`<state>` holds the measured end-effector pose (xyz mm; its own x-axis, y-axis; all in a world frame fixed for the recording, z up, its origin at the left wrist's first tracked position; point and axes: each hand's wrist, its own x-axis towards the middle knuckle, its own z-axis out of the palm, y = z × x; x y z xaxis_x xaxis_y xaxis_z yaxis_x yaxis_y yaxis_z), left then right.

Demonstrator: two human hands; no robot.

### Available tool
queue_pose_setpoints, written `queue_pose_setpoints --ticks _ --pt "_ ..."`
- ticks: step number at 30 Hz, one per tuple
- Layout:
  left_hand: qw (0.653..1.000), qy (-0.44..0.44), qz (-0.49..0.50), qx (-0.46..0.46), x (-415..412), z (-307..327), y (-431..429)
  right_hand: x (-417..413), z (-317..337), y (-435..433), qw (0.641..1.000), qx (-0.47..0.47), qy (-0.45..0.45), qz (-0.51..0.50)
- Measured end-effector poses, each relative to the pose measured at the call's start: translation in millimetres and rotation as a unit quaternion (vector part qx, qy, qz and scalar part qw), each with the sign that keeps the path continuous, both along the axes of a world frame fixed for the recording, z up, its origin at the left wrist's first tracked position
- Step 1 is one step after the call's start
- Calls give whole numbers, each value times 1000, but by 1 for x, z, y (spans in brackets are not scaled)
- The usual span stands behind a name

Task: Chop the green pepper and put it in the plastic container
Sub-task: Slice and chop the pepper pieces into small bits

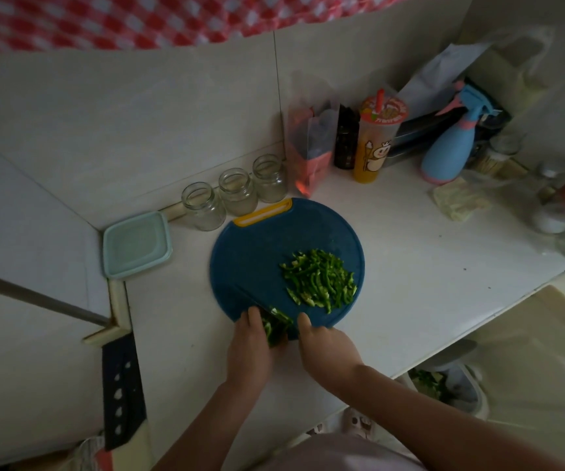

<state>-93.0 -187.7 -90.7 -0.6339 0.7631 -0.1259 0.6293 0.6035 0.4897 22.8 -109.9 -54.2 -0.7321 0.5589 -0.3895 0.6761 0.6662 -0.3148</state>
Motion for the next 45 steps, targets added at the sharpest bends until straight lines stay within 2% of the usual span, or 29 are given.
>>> queue_pose_setpoints --ticks 13,24,27,30,34,40,45 --pt "1000 -21 -6 -2 -1 5 3 1 -6 0 999 -33 7 -11" --pt "998 -40 -4 -43 -4 9 12 -14 -3 18 982 -178 9 -54" --pt "998 -48 7 -51 -3 9 14 -20 -4 15 982 -178 11 -55" --pt "998 -14 15 -63 -2 9 15 -33 -2 14 985 -165 8 -52" --pt "998 -18 30 -45 -1 2 12 -48 0 18 983 -171 30 -64" --pt "995 -42 88 27 9 -5 12 -18 -9 43 977 -175 72 -96" --pt "996 14 81 41 15 -9 25 -5 -6 58 978 -176 87 -67"
